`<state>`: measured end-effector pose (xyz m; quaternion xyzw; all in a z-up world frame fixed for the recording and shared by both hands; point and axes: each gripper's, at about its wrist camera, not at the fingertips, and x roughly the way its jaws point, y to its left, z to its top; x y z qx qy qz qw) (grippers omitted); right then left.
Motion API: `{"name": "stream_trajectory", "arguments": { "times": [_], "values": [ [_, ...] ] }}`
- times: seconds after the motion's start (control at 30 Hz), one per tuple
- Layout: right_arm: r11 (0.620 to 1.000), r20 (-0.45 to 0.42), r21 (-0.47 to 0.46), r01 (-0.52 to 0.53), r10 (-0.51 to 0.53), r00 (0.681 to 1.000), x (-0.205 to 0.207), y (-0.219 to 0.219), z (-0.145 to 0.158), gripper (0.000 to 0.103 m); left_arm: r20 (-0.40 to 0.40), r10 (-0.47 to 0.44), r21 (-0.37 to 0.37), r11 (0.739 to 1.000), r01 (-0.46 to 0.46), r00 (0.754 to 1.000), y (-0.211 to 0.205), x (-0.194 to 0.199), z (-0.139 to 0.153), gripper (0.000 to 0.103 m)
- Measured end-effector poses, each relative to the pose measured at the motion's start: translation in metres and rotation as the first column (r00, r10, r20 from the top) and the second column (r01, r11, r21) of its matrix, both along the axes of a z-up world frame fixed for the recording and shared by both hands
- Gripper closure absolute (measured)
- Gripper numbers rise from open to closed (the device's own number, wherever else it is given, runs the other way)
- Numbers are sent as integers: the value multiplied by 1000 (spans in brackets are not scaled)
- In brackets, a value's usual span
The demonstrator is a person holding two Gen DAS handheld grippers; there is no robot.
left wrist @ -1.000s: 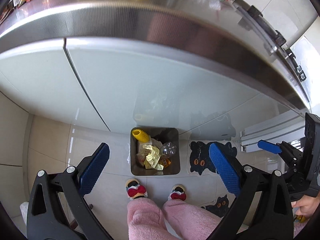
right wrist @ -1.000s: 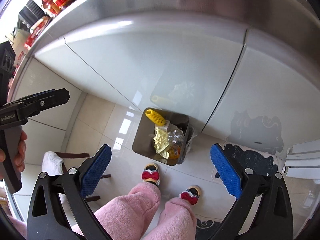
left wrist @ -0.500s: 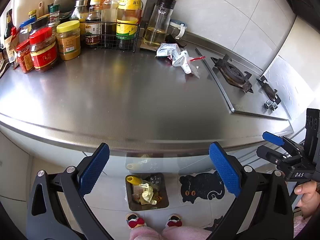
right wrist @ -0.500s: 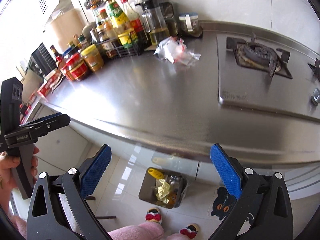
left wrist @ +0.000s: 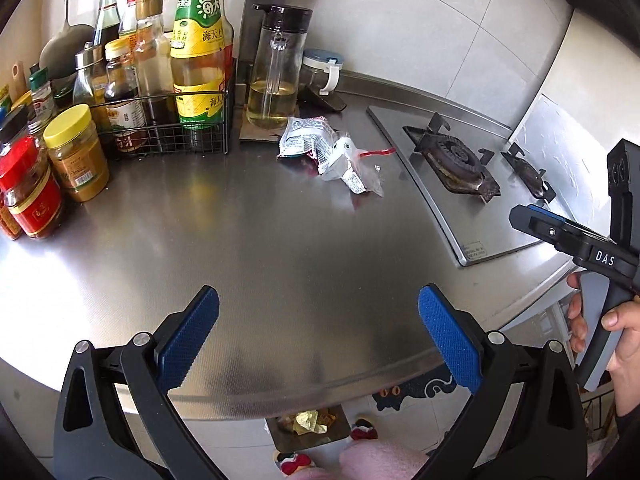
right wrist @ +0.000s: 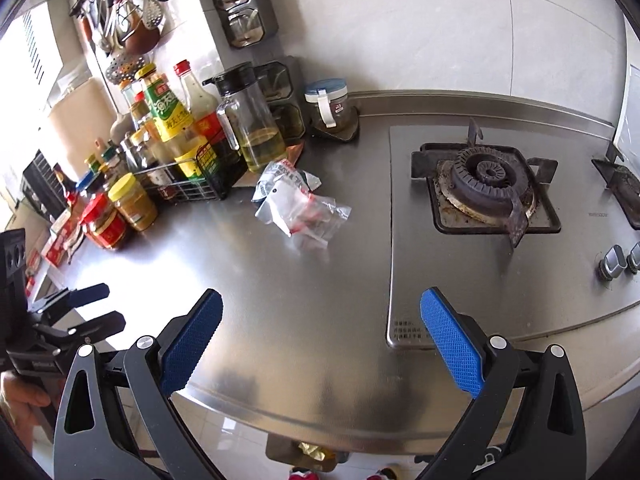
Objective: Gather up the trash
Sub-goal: 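Grasp the clear bag with the left tool while the right tool grasps the white snack wrapper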
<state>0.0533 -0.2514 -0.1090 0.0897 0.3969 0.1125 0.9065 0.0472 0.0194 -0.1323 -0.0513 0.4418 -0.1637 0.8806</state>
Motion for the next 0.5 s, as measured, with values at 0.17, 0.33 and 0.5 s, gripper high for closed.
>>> {"name": "stream_trajectory", "arguments": {
  "times": [0.17,0.33,0.5],
  "values": [
    [999,-7,9,-43,43,999,51,-1,4,3,15,-27,-10,1000,28,1000,-15,32,-3,8],
    [990,-70,75,-116,121,990,113,0,3,3,25,-51,-24,998,52,998,-36,73,-9,8],
    [969,-139,127,-214,231,963,167,12,-7,7,52,-136,-25,990,137,989,-60,107,-15,18]
  ]
}}
